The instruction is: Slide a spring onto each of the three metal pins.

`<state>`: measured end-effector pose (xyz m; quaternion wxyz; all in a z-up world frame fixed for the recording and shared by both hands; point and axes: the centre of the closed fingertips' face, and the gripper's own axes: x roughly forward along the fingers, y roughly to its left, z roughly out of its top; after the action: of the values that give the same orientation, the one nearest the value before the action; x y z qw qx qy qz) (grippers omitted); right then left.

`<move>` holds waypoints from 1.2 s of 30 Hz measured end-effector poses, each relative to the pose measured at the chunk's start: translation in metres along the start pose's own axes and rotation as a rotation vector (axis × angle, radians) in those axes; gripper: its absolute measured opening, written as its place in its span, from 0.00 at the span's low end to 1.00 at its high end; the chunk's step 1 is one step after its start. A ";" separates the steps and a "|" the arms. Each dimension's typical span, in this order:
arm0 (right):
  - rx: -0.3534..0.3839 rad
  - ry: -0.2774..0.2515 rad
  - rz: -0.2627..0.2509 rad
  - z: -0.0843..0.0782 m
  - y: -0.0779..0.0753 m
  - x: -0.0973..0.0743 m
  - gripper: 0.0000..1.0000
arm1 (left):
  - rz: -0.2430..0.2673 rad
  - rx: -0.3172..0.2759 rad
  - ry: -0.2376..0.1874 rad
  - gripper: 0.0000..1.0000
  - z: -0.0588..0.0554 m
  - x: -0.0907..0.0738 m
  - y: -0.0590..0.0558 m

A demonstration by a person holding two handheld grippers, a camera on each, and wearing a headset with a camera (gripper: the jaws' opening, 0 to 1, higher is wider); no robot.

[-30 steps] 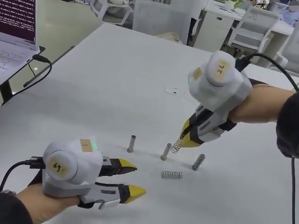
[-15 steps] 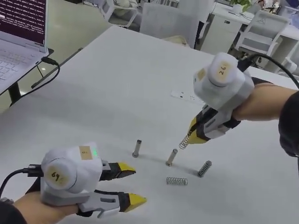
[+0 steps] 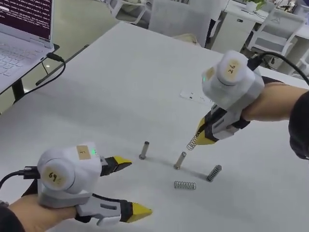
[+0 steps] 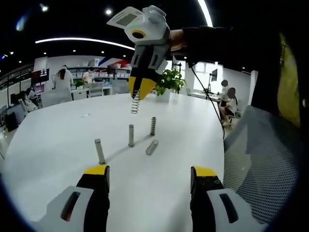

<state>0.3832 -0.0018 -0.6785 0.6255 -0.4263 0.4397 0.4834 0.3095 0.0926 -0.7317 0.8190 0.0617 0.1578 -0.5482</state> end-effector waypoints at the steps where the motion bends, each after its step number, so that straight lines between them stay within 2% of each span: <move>1: -0.003 0.001 0.000 0.000 0.000 0.000 0.07 | 0.006 -0.002 -0.002 0.69 0.000 0.000 0.001; 8: -0.008 0.013 0.009 0.000 -0.002 0.004 0.07 | 0.032 0.003 0.002 0.82 -0.002 -0.003 0.006; 22: -0.044 0.071 0.027 -0.004 -0.002 0.022 0.07 | 0.037 -0.024 0.003 0.83 -0.008 -0.004 0.008; 36: -0.053 0.079 0.051 -0.001 -0.003 0.031 0.07 | 0.037 -0.036 0.003 0.79 -0.011 -0.004 0.011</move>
<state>0.3902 0.0038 -0.7086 0.5838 -0.4501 0.4618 0.4933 0.3161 0.1035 -0.7416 0.8298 0.0506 0.1676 -0.5299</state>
